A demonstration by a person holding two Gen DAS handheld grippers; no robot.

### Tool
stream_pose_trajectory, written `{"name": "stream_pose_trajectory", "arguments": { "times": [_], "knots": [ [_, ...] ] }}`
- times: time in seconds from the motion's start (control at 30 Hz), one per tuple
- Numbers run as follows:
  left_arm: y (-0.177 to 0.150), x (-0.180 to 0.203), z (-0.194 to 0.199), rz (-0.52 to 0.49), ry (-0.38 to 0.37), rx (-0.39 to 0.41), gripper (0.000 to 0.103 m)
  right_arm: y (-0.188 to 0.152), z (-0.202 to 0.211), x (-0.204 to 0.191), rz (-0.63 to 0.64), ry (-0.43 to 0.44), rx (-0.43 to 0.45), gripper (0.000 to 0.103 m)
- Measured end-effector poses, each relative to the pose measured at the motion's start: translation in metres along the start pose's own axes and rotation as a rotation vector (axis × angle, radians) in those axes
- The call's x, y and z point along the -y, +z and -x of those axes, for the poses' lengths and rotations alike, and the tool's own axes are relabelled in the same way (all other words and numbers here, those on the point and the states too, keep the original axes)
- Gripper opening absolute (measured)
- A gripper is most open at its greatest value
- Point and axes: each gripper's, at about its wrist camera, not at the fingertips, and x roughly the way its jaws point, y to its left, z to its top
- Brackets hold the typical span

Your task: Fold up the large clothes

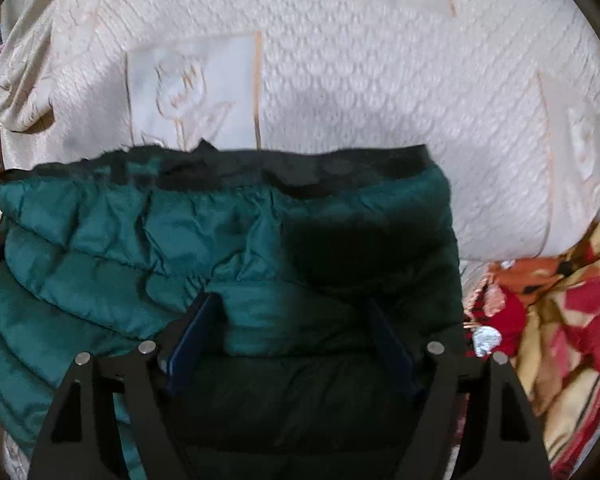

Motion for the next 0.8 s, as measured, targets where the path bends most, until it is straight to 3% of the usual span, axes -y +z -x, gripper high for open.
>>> {"name": "stream_pose_trajectory", "arguments": {
  "times": [0.17,0.43,0.6,0.73,0.8],
  "knots": [
    [0.001,0.002,-0.007,-0.012,0.008,-0.031,0.048,0.006,-0.005,-0.006,0.012,-0.02,-0.033,0.085],
    [-0.002,0.0,-0.007,-0.003,-0.003,-0.019,0.048,-0.011,0.061,-0.018,0.042,0.026,0.023,0.085],
    [-0.006,0.0,-0.008,-0.011,0.009,-0.001,0.048,-0.03,0.039,-0.014,0.045,0.014,-0.031,0.086],
    [-0.01,0.005,-0.008,-0.034,0.033,0.02,0.048,-0.037,0.022,-0.014,0.008,0.009,-0.032,0.096],
    [-0.011,0.007,-0.008,-0.046,0.043,0.026,0.048,-0.036,0.023,-0.016,0.008,-0.007,-0.04,0.096]
  ]
}}
